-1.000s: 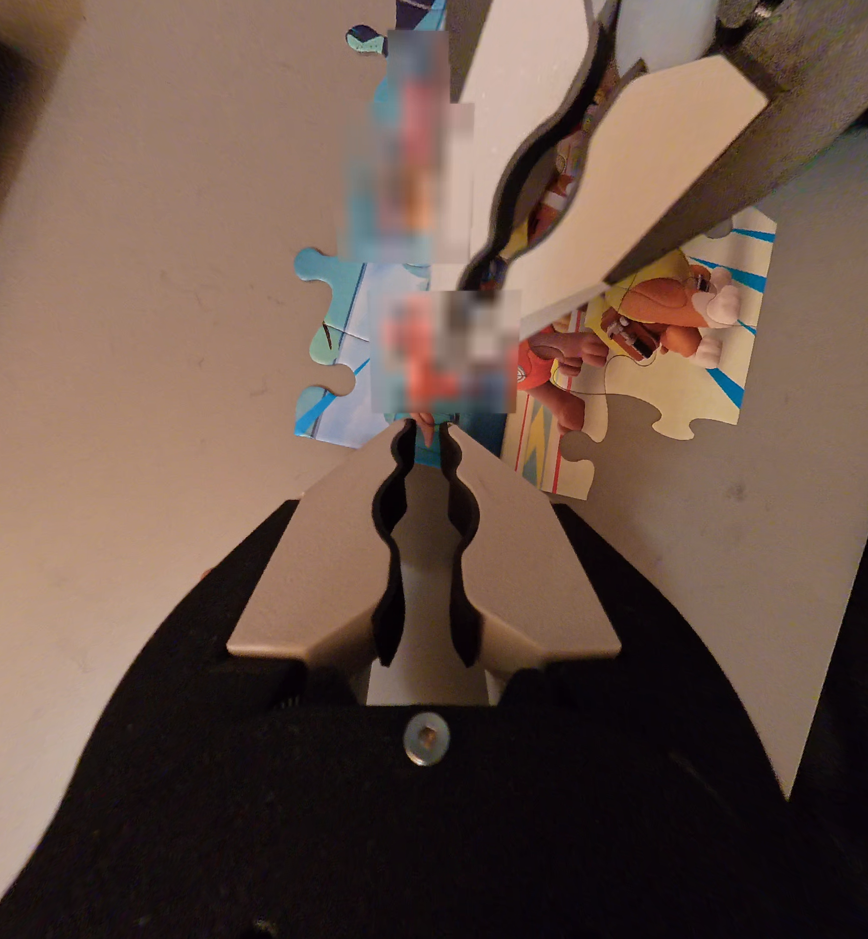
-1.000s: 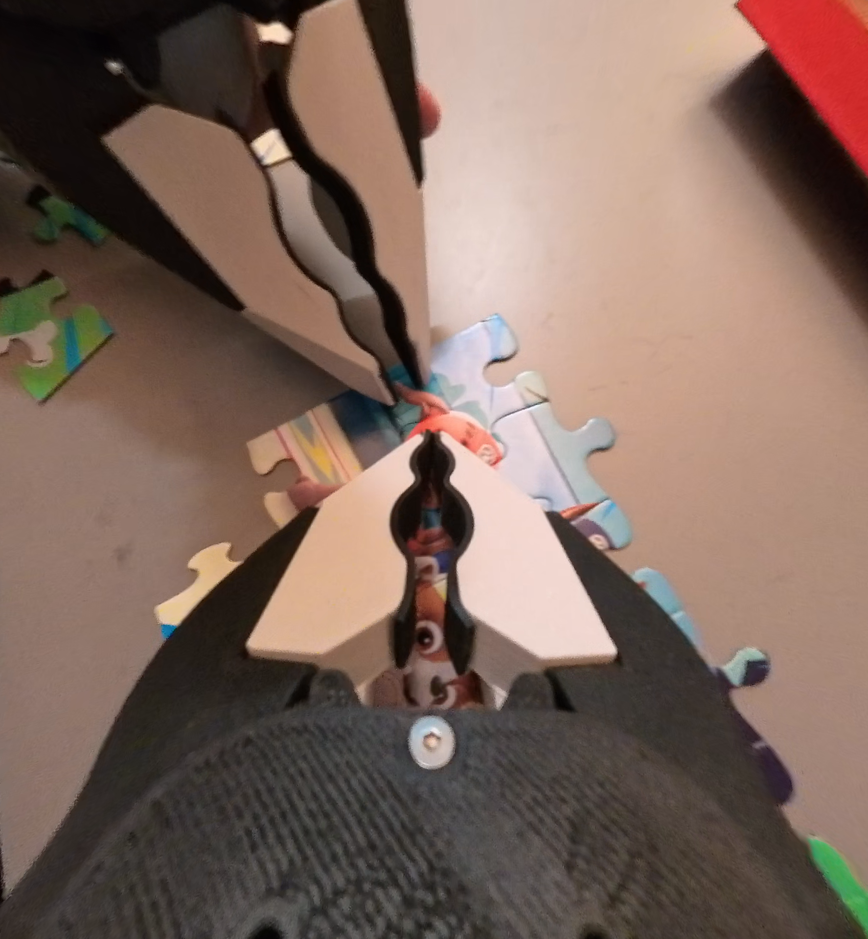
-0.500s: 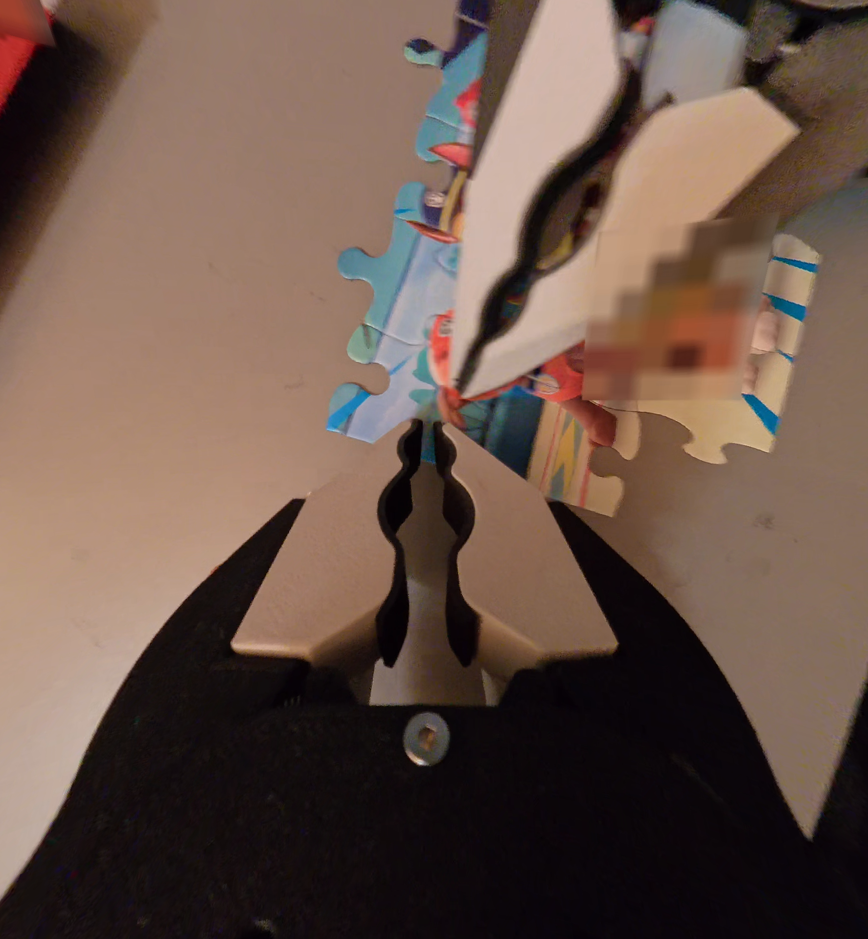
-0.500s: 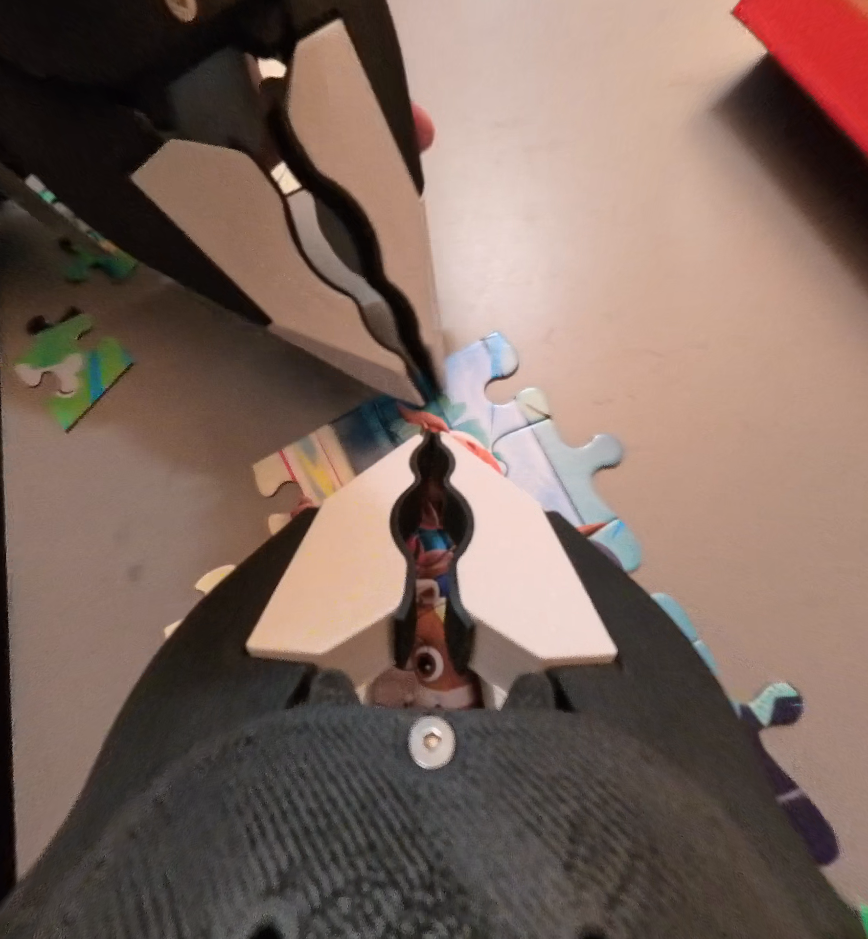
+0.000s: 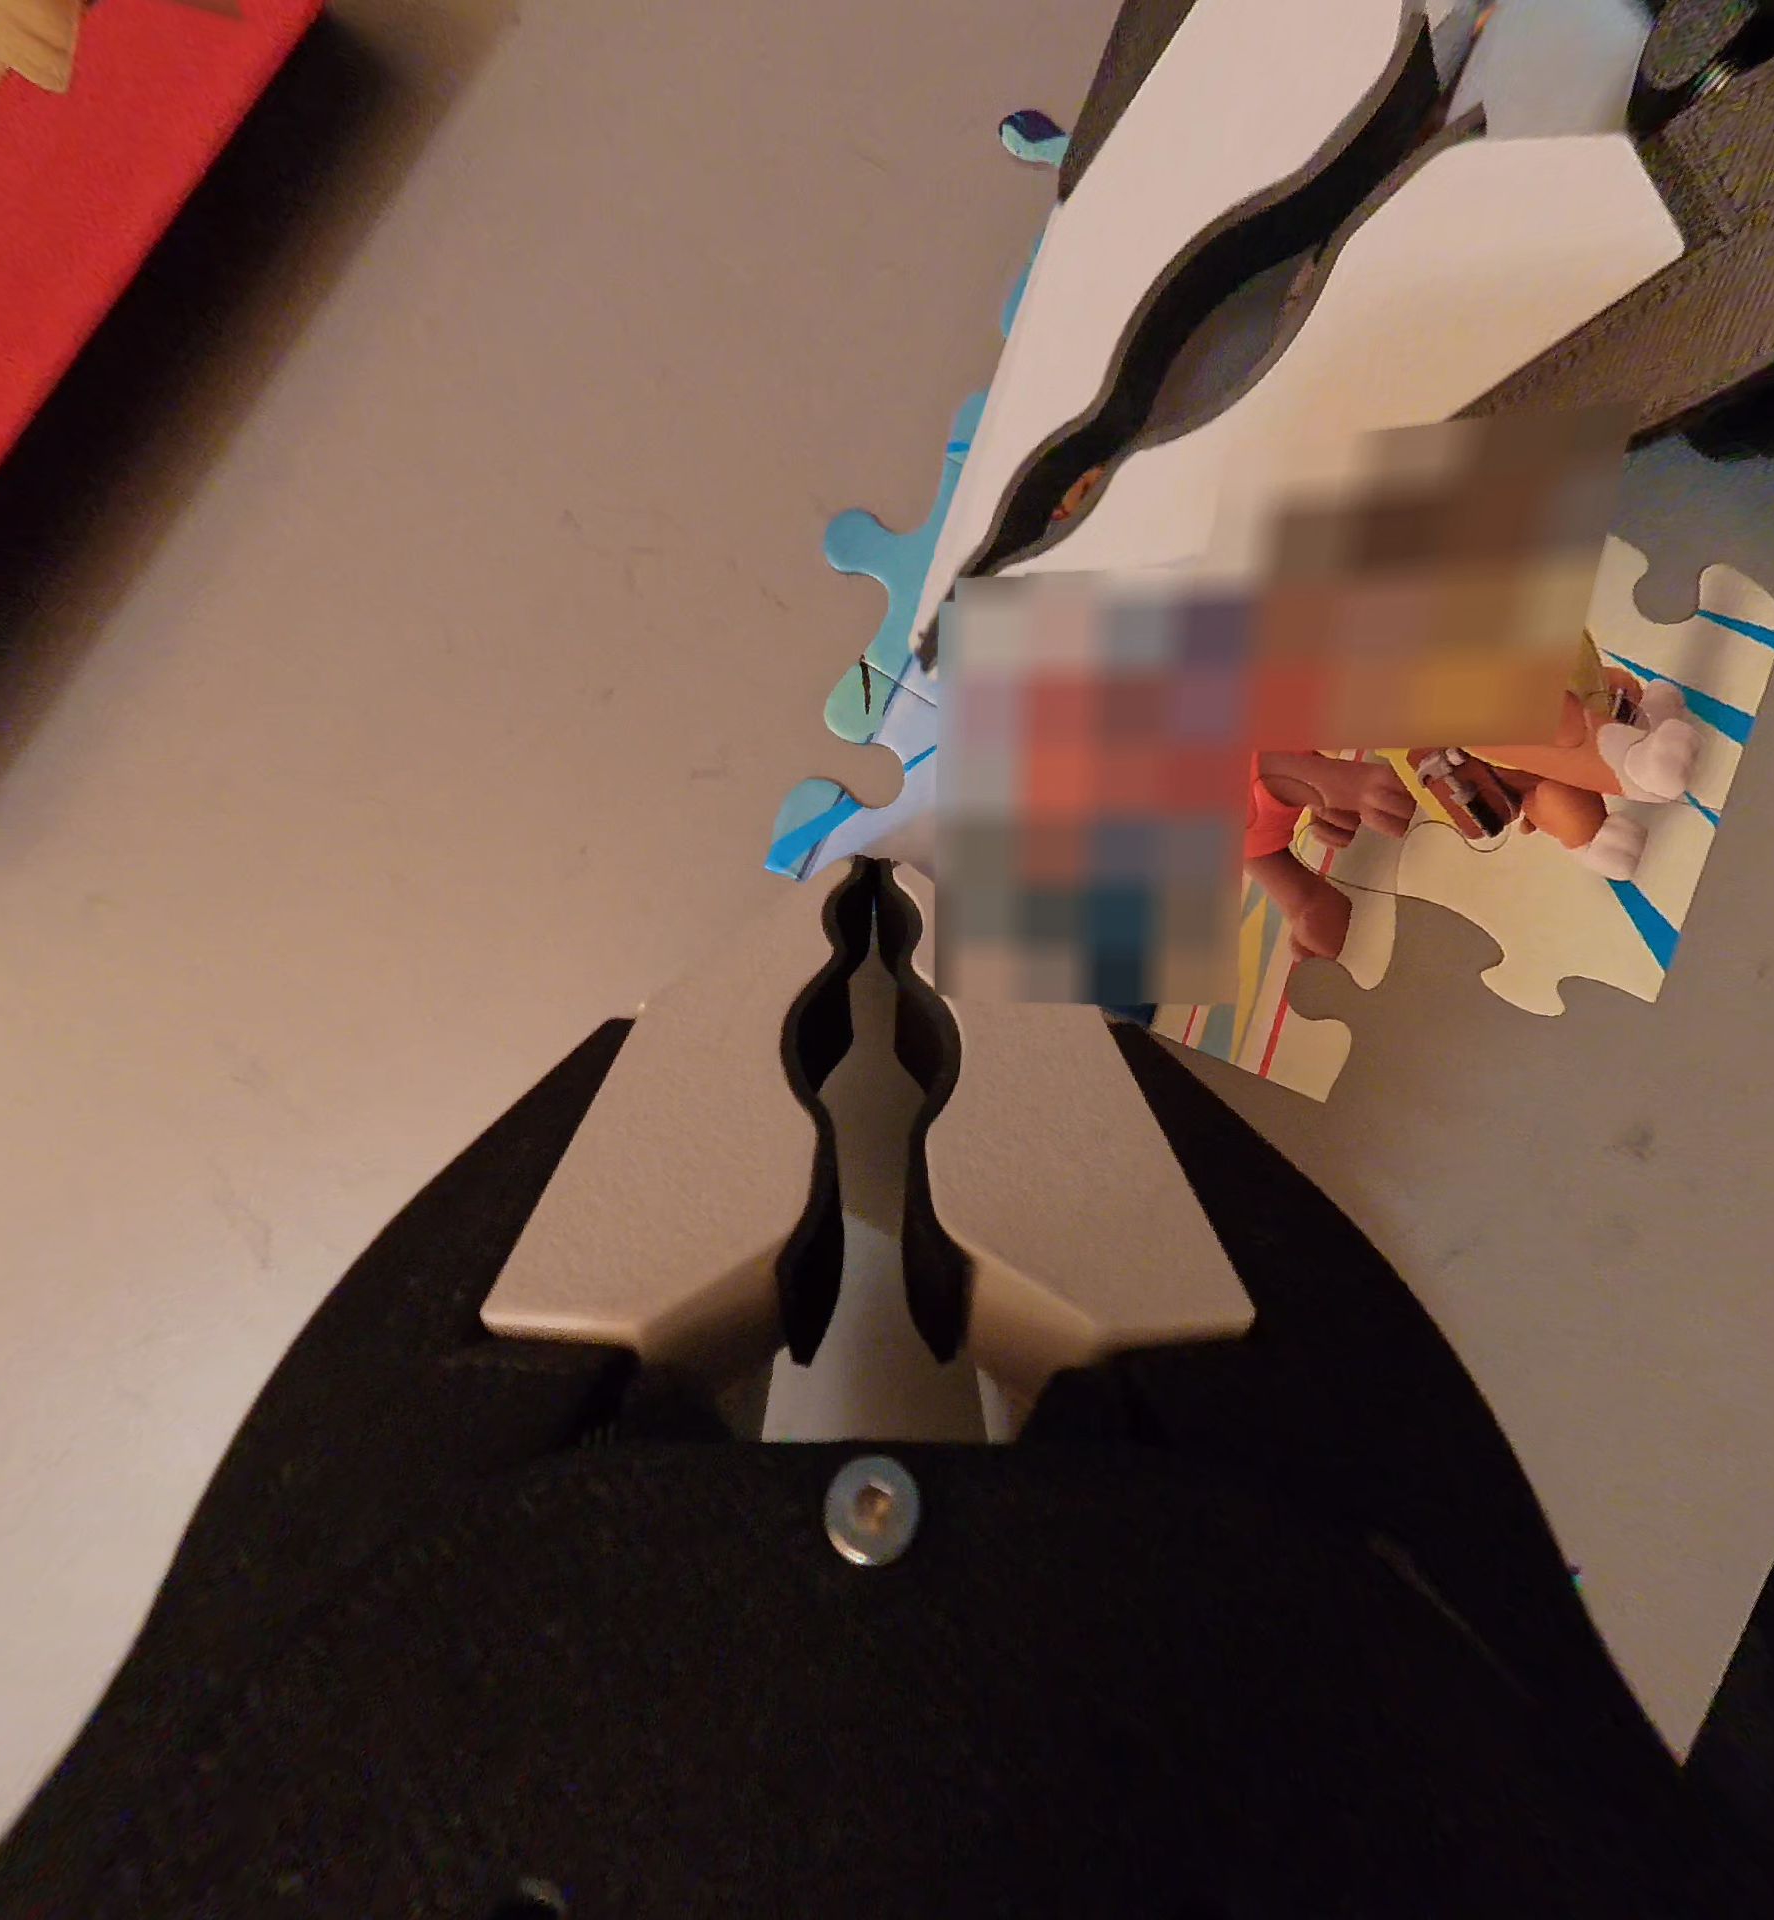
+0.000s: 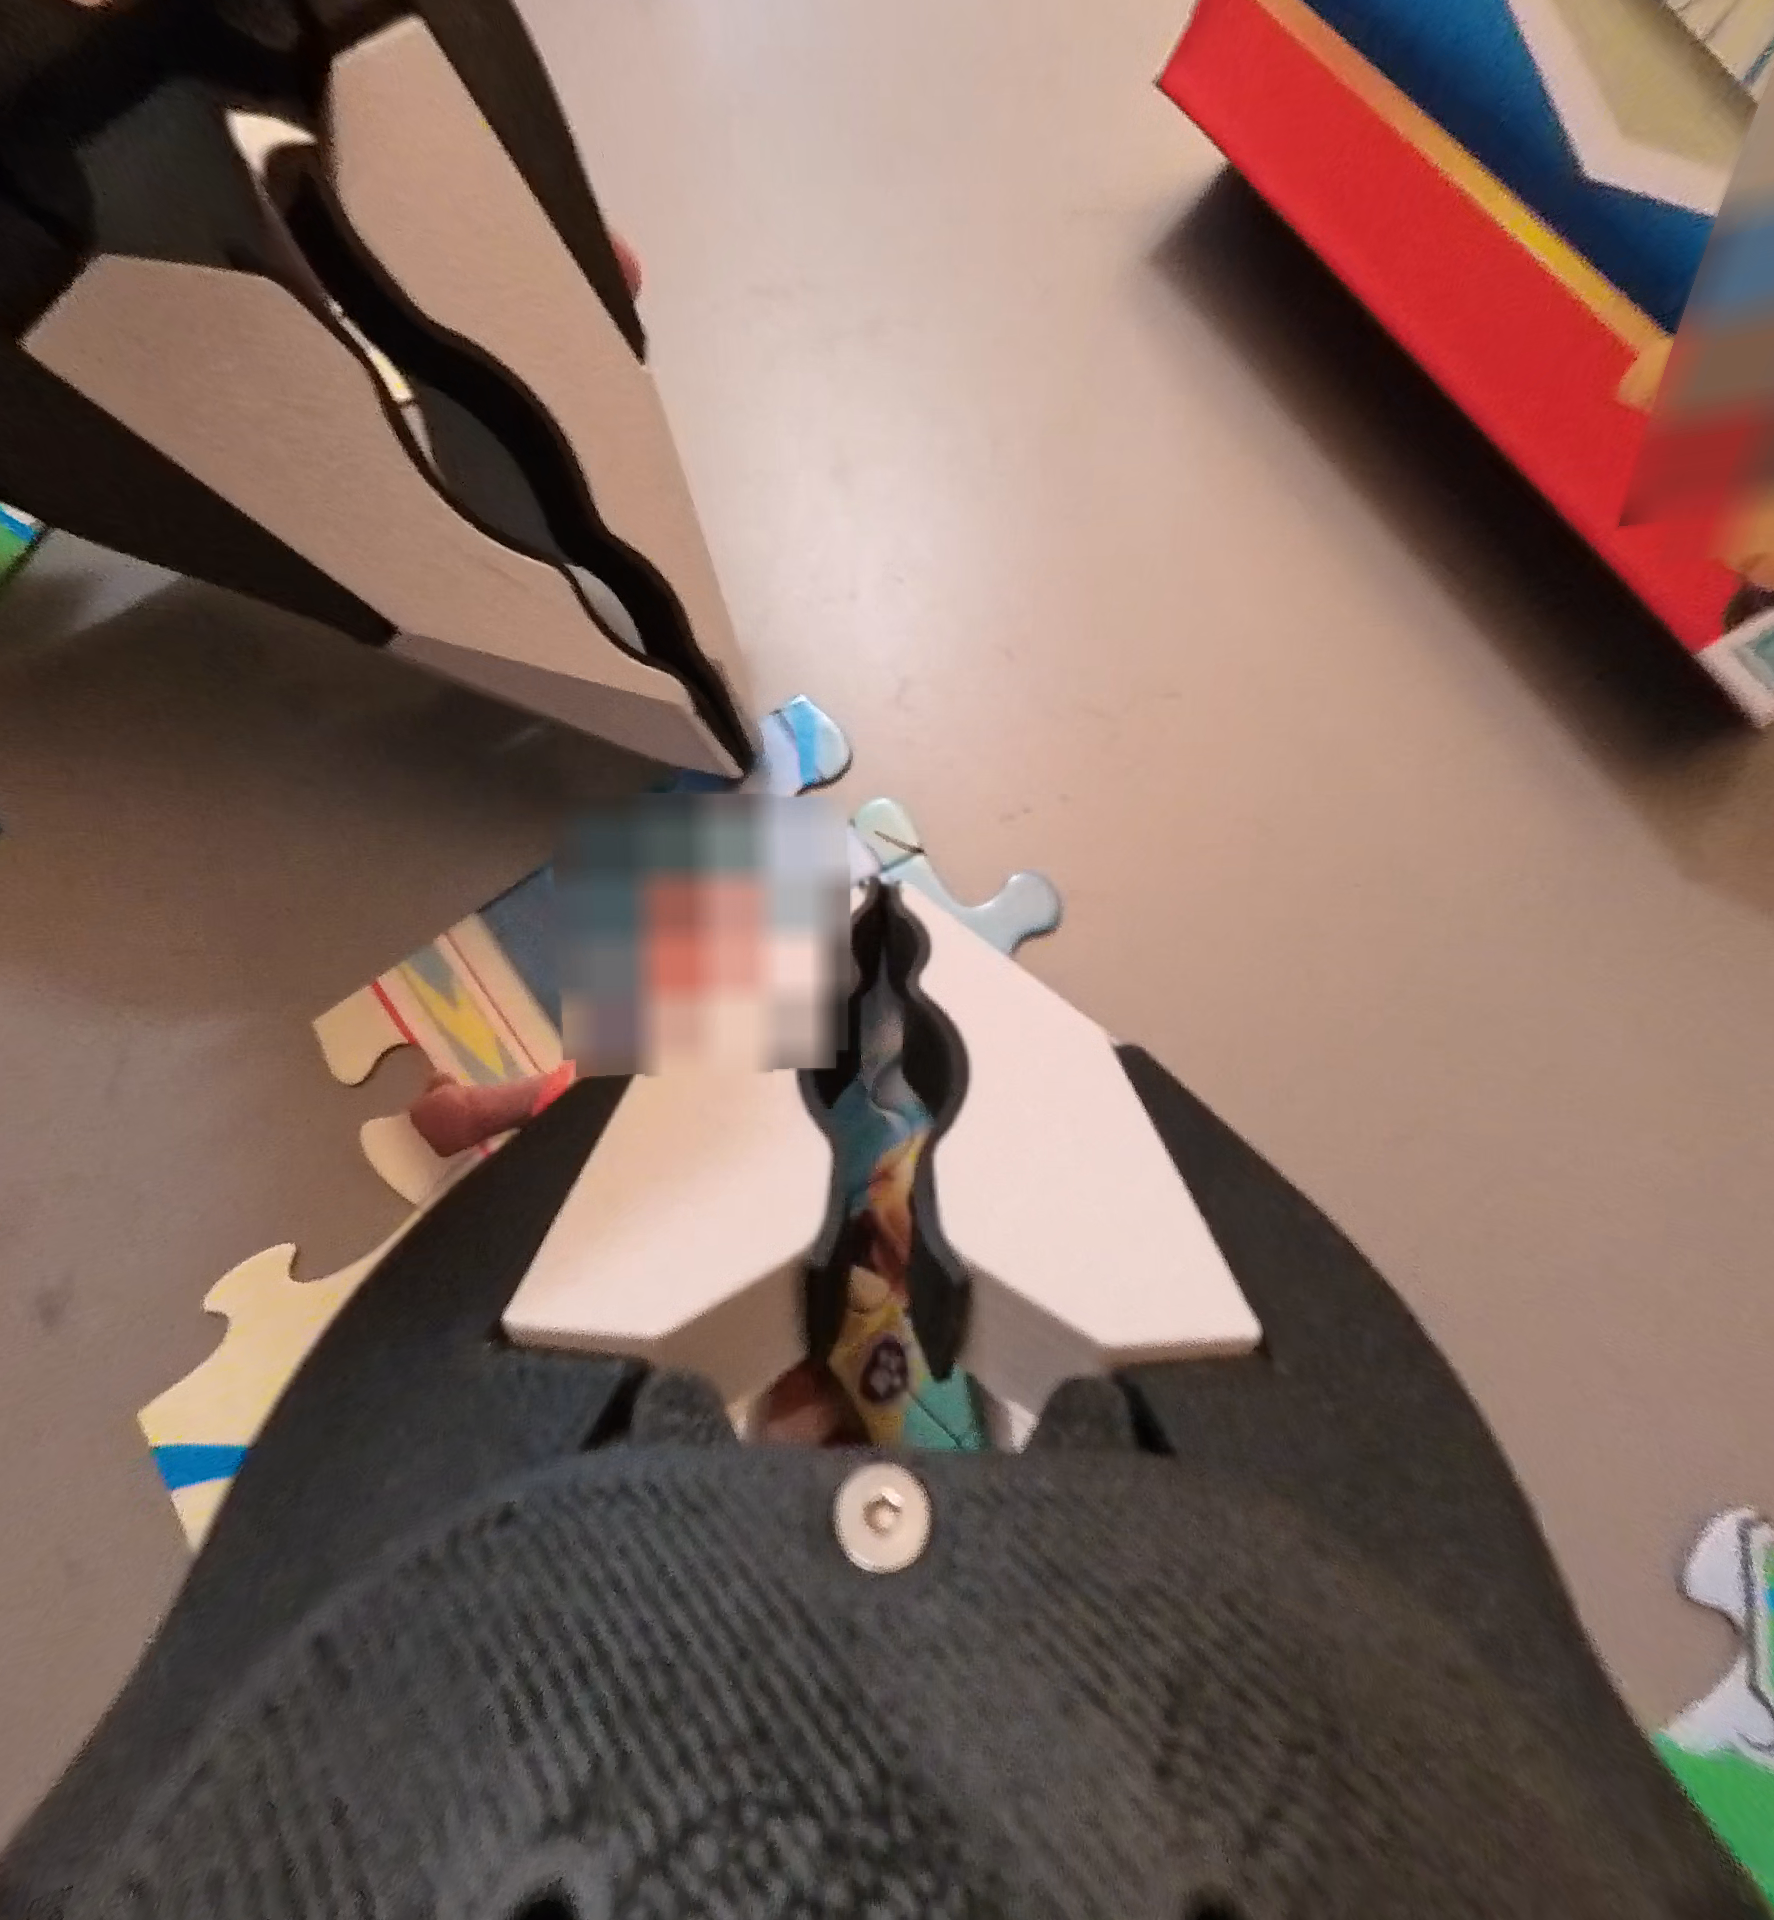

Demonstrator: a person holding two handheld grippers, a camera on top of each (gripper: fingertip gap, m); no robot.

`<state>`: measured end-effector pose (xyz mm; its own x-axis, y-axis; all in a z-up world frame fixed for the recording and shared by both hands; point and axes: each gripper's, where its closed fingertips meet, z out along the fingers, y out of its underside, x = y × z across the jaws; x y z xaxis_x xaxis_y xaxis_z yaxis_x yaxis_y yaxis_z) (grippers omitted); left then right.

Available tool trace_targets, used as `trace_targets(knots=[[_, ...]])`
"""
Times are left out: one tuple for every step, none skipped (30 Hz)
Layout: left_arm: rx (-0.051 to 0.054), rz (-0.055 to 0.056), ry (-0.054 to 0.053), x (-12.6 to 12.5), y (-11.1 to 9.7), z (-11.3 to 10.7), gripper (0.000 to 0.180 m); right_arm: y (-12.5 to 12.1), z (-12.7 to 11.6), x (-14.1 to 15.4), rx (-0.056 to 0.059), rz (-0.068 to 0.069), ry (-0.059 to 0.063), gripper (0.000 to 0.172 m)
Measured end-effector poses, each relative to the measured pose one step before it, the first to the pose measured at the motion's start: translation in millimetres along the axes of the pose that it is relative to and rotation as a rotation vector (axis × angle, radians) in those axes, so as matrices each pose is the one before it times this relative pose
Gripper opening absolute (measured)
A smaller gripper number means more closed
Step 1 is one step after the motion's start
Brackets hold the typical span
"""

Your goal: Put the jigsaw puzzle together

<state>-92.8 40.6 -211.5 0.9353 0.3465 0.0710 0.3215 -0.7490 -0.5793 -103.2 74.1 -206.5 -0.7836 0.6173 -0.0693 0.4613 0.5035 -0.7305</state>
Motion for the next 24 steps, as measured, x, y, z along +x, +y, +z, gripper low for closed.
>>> trace_targets(knots=[[0.0019,-0.0068,0.0014,0.03,0.00,0.00,0.000,2.68,-2.99,3.67,-0.0158,0.0049,0.0179,0.000],[0.0031,-0.0058,0.0009,-0.06,-0.06,0.02,0.000,4.41,-4.72,3.98,-0.0177,0.0006,0.0208,0.000],[0.0037,-0.0049,0.0007,0.00,0.00,-0.03,0.000,5.89,-6.12,5.39,-0.0198,0.0013,0.0309,0.000],[0.0035,-0.0043,0.0007,0.08,-0.03,0.00,0.000,7.06,-6.80,4.89,-0.0212,0.0041,0.0323,0.000],[0.0028,-0.0037,0.0012,-0.07,0.01,-0.03,0.000,7.46,-6.41,1.52,-0.0178,0.0067,0.0178,0.000],[0.0018,-0.0039,0.0019,0.02,-0.04,0.04,0.000,6.00,-5.38,-3.30,-0.0068,0.0093,-0.0046,0.000],[0.0007,-0.0043,0.0024,-0.03,-0.03,0.04,0.000,4.81,-4.13,-8.64,-0.0002,0.0105,-0.0274,0.000],[-0.0005,-0.0042,0.0022,0.01,-0.07,-0.01,0.000,3.55,-2.61,-13.38,0.0045,0.0109,-0.0464,0.000],[-0.0012,-0.0029,0.0011,-0.01,0.03,-0.03,0.000,2.92,-1.11,-15.83,0.0054,0.0086,-0.0520,0.000],[-0.0018,-0.0011,-0.0002,-0.05,0.03,0.02,0.000,2.83,-0.38,-16.30,0.0035,-0.0045,-0.0493,0.000],[-0.0017,0.0005,-0.0013,-0.01,0.00,-0.04,0.000,3.37,-0.39,-13.33,-0.0028,-0.0192,-0.0316,0.000],[-0.0011,0.0017,-0.0022,0.06,0.07,0.04,0.000,3.63,-1.80,-6.08,-0.0054,-0.0271,0.0053,0.000],[-0.0002,0.0010,-0.0026,-0.02,0.04,-0.10,0.000,4.16,-3.79,1.25,-0.0095,-0.0263,0.0347,0.000],[0.0008,0.0000,-0.0029,0.00,-0.04,0.06,0.000,5.36,-5.48,8.26,-0.0143,-0.0114,0.0584,0.000],[0.0016,-0.0004,-0.0026,-0.09,-0.04,0.01,0.000,6.56,-6.14,14.47,-0.0144,0.0076,0.0769,0.000],[0.0019,-0.0013,-0.0018,0.04,0.05,0.05,0.000,6.81,-5.76,16.55,-0.0055,0.0239,0.0736,0.000],[0.0017,-0.0025,-0.0009,-0.07,-0.03,-0.05,0.000,6.67,-4.76,16.57,0.0038,0.0417,0.0619,0.000],[0.0014,-0.0028,-0.0004,-0.03,-0.09,0.00,0.000,6.45,-4.09,15.50,0.0057,0.0607,0.0508,0.000],[0.0011,-0.0027,-0.0002,-0.01,0.01,0.06,0.000,5.04,-3.53,10.77,0.0064,0.0660,0.0249,0.000],[0.0009,-0.0025,-0.0001,0.04,-0.09,0.02,0.000,3.25,-2.55,5.53,0.0067,0.0609,0.0039,0.000],[0.0006,-0.0031,-0.0001,0.03,0.02,-0.05,0.000,1.60,-1.40,1.23,0.0077,0.0491,-0.0033,0.000],[0.0008,-0.0026,-0.0001,-0.06,-0.11,0.03,0.000,-0.34,0.26,-2.74,0.0090,0.0304,-0.0066,0.000],[0.0005,-0.0024,0.0002,0.06,0.02,0.07,0.000,-1.78,2.00,-7.70,0.0089,0.0103,-0.0148,0.000],[0.0000,-0.0026,0.0005,-0.06,-0.05,-0.01,0.000,-2.86,3.78,-12.28,0.0076,-0.0023,-0.0252,0.000]])
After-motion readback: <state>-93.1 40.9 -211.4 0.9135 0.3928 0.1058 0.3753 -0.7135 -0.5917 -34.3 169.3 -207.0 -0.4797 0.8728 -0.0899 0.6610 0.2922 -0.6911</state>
